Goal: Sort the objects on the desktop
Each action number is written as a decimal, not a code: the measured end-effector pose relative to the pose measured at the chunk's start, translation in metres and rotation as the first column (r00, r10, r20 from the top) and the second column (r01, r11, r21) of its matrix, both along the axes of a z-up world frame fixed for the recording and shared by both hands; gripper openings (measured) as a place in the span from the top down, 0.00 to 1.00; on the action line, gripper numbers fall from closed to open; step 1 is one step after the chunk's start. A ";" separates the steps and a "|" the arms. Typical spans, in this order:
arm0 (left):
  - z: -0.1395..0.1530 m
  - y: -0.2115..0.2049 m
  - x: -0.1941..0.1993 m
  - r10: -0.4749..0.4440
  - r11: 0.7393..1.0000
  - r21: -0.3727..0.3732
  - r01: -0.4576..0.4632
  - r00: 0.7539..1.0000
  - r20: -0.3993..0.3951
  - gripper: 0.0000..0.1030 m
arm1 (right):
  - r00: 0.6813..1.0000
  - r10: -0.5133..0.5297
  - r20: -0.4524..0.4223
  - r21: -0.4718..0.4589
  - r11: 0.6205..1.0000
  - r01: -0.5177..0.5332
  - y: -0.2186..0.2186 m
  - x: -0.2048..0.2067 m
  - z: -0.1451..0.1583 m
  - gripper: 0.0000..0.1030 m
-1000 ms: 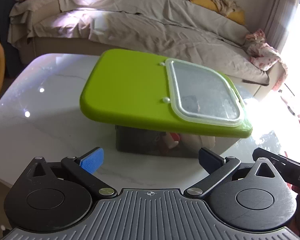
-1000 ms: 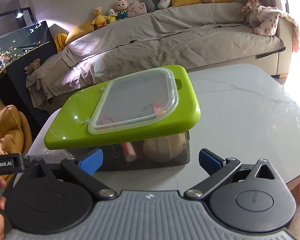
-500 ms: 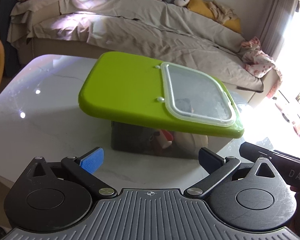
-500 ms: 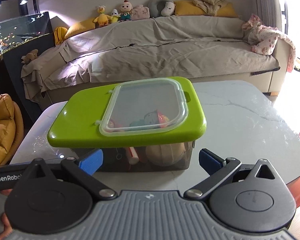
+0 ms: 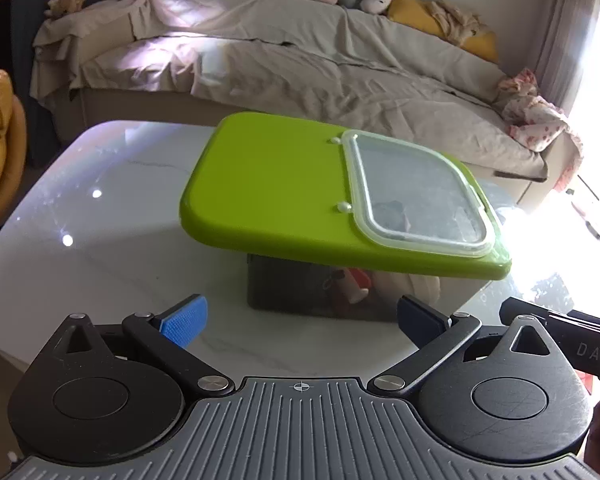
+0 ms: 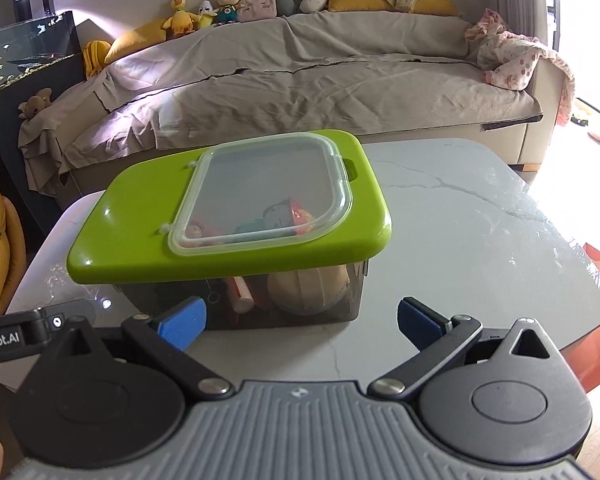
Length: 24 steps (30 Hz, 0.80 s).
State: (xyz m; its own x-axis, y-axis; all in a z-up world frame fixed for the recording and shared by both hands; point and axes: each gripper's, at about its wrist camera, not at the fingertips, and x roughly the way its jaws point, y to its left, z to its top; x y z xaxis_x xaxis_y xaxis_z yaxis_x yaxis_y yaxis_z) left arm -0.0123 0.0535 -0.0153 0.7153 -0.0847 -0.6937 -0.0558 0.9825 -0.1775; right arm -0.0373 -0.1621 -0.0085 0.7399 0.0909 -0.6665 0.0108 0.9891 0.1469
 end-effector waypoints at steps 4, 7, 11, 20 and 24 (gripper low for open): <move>0.003 -0.002 -0.001 -0.002 0.999 0.040 0.002 1.000 0.006 0.00 | 1.000 0.011 0.015 -0.017 1.000 -0.011 0.004 -0.002 0.003 0.00; 0.006 -0.005 -0.002 -0.011 0.999 0.048 0.010 1.000 0.013 0.00 | 1.000 0.018 0.016 -0.027 0.999 -0.017 0.006 -0.002 0.003 0.00; 0.005 -0.006 -0.003 -0.006 0.998 0.063 0.006 1.000 0.015 0.00 | 1.000 0.022 0.014 -0.037 0.999 -0.022 0.008 -0.001 0.003 0.00; -0.001 0.000 0.001 0.008 0.999 0.041 -0.008 1.000 -0.007 0.00 | 0.999 0.027 0.029 -0.077 0.997 -0.024 0.013 0.000 0.010 0.00; -0.003 0.003 0.002 0.013 1.000 0.028 -0.013 1.000 -0.013 0.00 | 0.999 0.034 0.033 -0.090 0.995 -0.031 0.016 0.000 0.011 0.00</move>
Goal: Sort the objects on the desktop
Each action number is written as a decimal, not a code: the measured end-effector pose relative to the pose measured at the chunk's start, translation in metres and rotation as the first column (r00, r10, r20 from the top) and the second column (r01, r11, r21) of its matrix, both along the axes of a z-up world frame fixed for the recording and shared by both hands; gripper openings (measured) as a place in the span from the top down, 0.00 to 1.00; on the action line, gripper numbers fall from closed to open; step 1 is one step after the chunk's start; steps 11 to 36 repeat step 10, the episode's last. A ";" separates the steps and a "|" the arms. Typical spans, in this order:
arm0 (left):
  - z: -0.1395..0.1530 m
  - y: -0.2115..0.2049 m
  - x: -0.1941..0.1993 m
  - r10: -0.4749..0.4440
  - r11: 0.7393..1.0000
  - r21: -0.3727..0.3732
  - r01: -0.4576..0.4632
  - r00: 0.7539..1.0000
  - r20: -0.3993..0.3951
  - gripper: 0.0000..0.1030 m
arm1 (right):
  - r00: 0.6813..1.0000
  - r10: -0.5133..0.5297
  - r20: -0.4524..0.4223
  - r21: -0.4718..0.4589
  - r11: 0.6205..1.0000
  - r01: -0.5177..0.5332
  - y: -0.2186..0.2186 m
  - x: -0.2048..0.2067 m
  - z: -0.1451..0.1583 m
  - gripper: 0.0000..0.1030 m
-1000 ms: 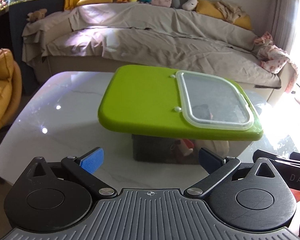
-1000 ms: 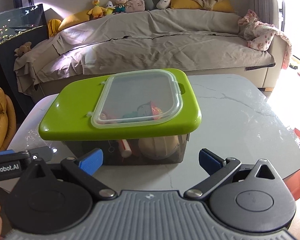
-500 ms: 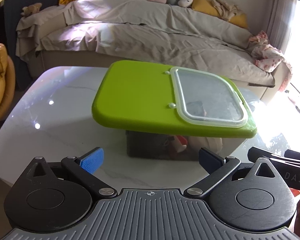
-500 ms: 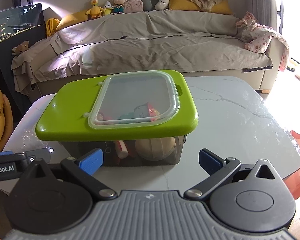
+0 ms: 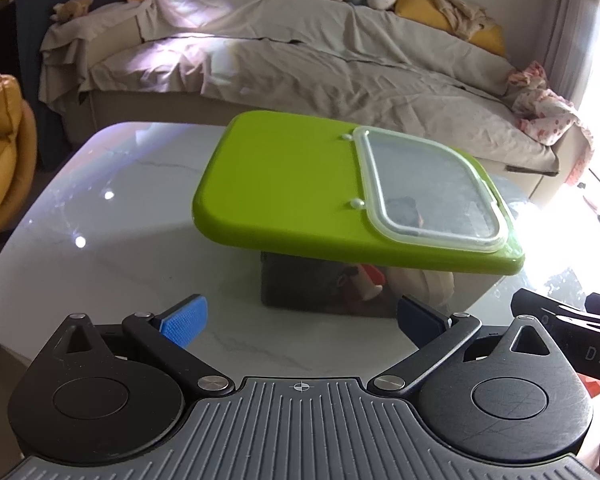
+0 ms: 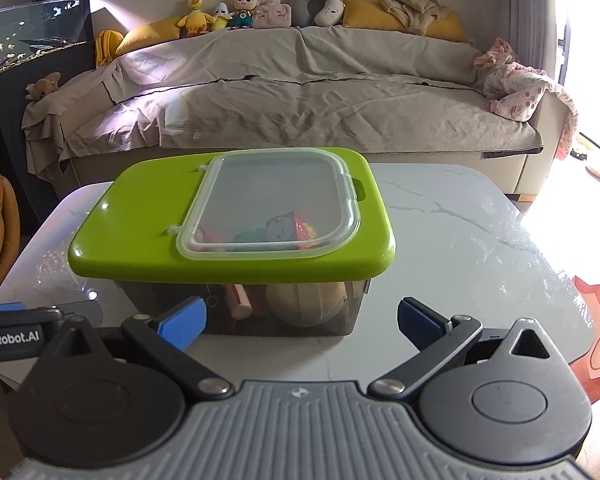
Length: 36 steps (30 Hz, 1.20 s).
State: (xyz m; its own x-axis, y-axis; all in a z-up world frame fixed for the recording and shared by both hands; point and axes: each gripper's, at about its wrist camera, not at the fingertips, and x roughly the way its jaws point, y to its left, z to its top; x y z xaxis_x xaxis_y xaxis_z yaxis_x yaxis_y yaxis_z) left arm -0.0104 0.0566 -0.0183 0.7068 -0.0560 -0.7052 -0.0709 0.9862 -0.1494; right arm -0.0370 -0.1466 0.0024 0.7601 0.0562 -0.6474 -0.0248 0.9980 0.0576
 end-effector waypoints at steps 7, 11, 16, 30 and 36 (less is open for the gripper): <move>-0.003 0.005 0.002 0.009 1.000 -0.027 -0.009 1.000 -0.013 0.00 | 1.000 0.004 -0.002 0.001 1.000 -0.004 0.000 -0.001 -0.002 0.00; -0.003 0.005 0.002 0.011 1.000 -0.020 -0.011 1.000 -0.012 0.00 | 1.000 0.004 -0.003 0.003 1.000 -0.004 -0.001 0.000 -0.002 0.00; -0.003 0.005 0.002 0.011 1.000 -0.020 -0.011 1.000 -0.012 0.00 | 1.000 0.004 -0.003 0.003 1.000 -0.004 -0.001 0.000 -0.002 0.00; -0.003 0.005 0.002 0.011 1.000 -0.020 -0.011 1.000 -0.012 0.00 | 1.000 0.004 -0.003 0.003 1.000 -0.004 -0.001 0.000 -0.002 0.00; -0.003 0.005 0.002 0.011 1.000 -0.020 -0.011 1.000 -0.012 0.00 | 1.000 0.004 -0.003 0.003 1.000 -0.004 -0.001 0.000 -0.002 0.00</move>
